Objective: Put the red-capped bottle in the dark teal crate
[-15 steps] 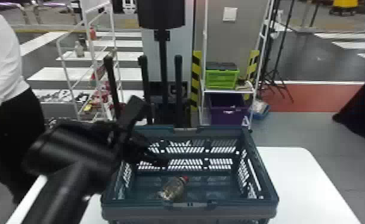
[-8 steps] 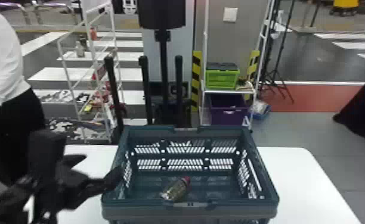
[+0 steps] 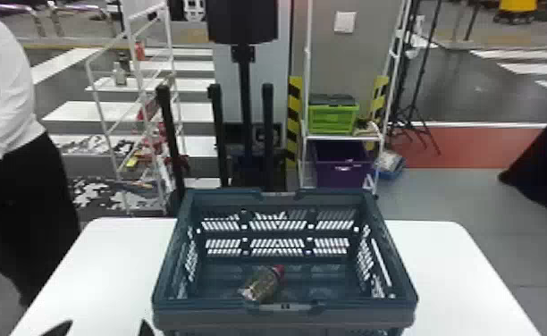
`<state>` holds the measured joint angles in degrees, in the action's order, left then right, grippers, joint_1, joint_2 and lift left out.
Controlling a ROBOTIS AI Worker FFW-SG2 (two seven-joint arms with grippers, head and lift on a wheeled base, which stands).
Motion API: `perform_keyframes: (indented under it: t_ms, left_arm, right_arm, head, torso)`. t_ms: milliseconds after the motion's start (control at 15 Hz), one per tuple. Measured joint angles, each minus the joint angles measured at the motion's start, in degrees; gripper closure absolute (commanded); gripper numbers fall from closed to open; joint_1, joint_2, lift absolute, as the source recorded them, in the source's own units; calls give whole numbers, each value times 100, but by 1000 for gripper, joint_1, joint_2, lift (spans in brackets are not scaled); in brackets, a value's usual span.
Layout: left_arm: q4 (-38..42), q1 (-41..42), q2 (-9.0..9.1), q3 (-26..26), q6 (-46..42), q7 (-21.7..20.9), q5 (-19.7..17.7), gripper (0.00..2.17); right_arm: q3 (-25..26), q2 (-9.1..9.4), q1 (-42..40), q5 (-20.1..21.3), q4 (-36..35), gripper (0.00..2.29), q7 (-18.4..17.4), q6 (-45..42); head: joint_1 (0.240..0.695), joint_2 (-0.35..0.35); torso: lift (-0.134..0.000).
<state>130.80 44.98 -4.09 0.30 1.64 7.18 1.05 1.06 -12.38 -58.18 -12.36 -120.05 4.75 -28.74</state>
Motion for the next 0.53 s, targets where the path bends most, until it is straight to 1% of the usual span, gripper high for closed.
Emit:
perform_keyframes:
  t_ms: [67,200,333,533]
  left_arm:
    - [-281,155,40,-189,-536,148,104,12]
    - [-765,294,61,-497,-1131,280,257,12]
    - [-1076,372,68,-682,-1481,343,306,12]
    - [-1150,514,127,-748,-1801,463,413,12]
  right_arm:
    - [0,-12,4,0,7,154,0,34]
    - [-6,-46,21,1,28,154,0,113]
    - [-15,-88,22,3,34,154,0,130]
    - [-47,-151,28,2,32,154,0,137]
  head:
    - [499,0]
    - [499,0]
    - [499,0]
    - [499,0]
  torso:
    - [0]
    - [0]
    - [0]
    - [0]
